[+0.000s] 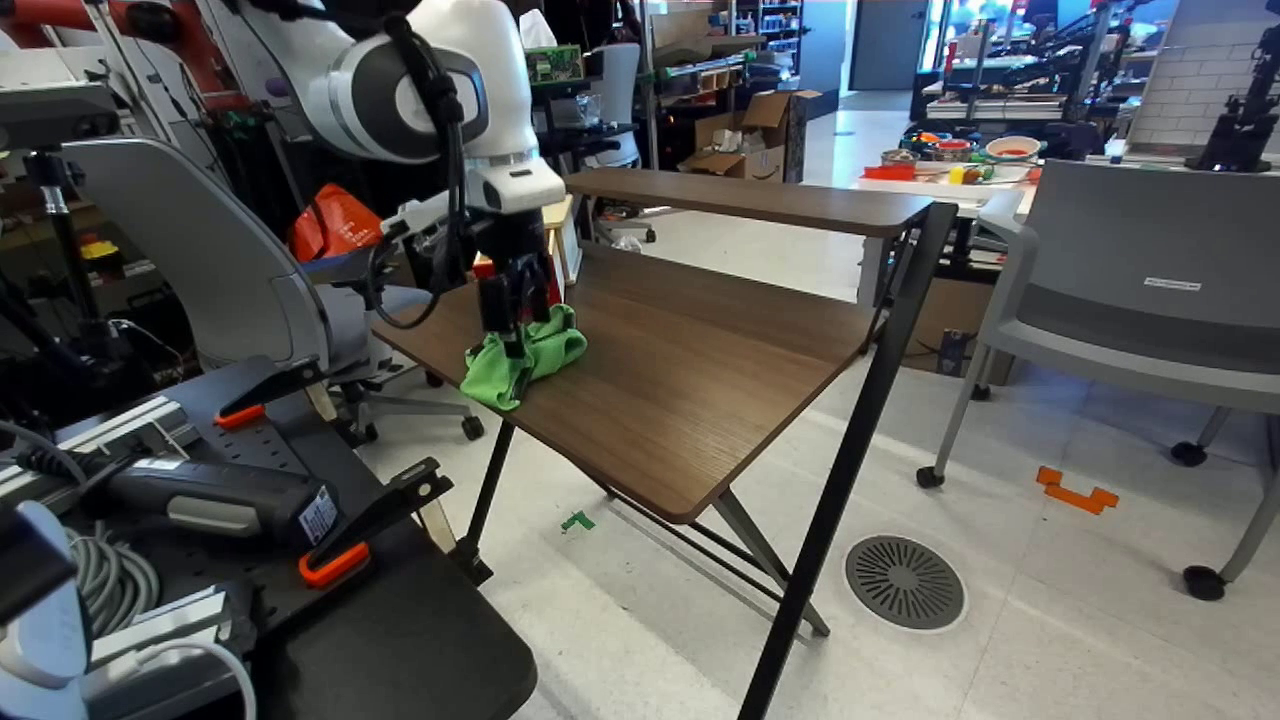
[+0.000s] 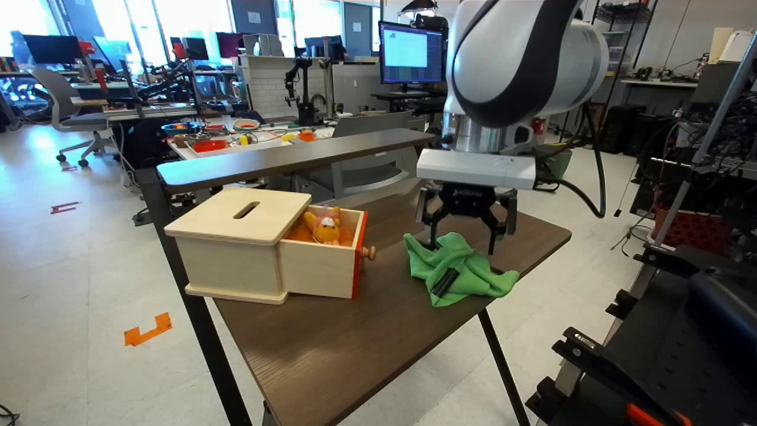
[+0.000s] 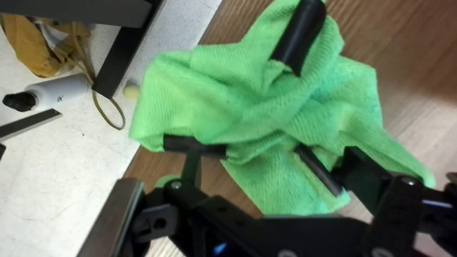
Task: Move the green towel forwards
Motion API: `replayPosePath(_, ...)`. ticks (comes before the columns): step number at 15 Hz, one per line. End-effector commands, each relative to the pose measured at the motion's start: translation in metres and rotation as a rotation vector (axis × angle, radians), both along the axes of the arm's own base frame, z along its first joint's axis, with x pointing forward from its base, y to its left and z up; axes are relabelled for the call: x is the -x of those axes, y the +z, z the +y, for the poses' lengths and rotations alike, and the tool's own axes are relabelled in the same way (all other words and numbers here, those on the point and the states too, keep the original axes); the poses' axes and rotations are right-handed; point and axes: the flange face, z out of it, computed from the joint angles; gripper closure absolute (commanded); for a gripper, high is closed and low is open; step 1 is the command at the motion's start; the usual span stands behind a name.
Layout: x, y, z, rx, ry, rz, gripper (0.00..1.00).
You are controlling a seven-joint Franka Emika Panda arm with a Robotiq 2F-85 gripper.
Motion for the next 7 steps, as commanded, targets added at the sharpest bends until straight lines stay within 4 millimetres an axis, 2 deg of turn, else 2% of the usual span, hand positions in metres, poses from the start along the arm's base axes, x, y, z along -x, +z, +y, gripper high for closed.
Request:
replayPosePath(1,0.012,0.072,-0.013,-0.037,0.085,-0.030,0.00)
replayPosePath(2,-0.004,0.036,-0.008,-0.011,0.043,-0.028,0.00)
replayPosePath(4,0.000,0.065,-0.013,-0.019,0.067,-0.039,0.00)
replayPosePath(5,0.003,0.071,-0.014,-0.021,0.071,-0.040,0.00)
replayPosePath(7,0.007,0.071,-0.013,-0.023,0.075,-0.034,0.00)
